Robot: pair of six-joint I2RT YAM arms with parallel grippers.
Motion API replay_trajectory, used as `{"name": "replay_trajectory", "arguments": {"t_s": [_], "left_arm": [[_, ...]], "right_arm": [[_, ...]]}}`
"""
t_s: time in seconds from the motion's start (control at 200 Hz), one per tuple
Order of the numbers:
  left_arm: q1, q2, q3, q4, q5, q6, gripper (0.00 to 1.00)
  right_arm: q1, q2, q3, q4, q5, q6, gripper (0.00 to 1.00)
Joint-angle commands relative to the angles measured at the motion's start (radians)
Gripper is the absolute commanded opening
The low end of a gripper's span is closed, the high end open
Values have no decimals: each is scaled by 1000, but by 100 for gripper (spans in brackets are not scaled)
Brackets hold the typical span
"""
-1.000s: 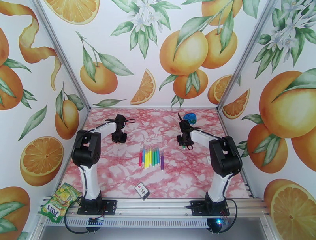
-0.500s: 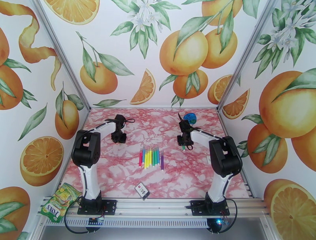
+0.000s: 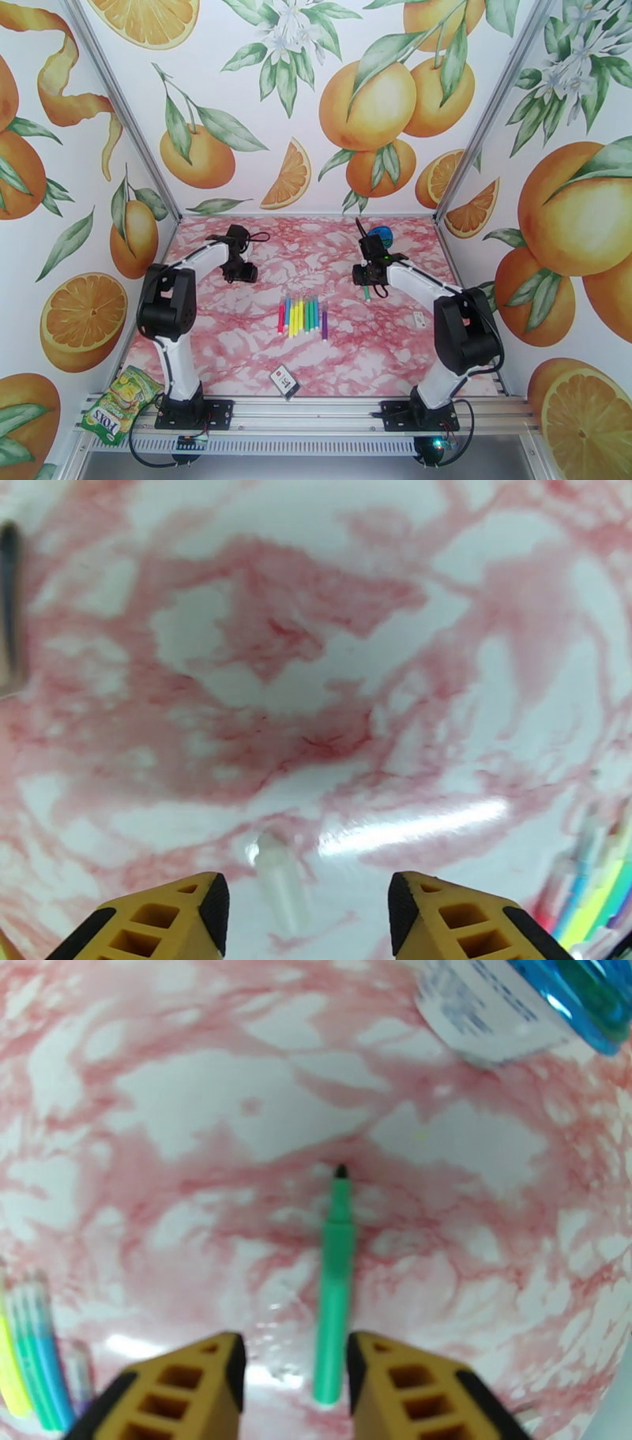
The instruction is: Open the pen caps
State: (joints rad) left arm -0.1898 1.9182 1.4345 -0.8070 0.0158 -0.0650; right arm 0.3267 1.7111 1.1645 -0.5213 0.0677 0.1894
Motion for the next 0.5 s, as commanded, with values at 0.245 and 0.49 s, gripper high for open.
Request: {"name": "replay_trajectory", "arguments": {"t_s": [0.245,0.49], "left_arm": [[3,-216,-122,187,161,17,69],[3,-316,-240,369,293,-37,72]], "right_arm": [[111,-80,-13,-48,-130,13,47],[212,-67,-14,-109,-115,57,48]]}}
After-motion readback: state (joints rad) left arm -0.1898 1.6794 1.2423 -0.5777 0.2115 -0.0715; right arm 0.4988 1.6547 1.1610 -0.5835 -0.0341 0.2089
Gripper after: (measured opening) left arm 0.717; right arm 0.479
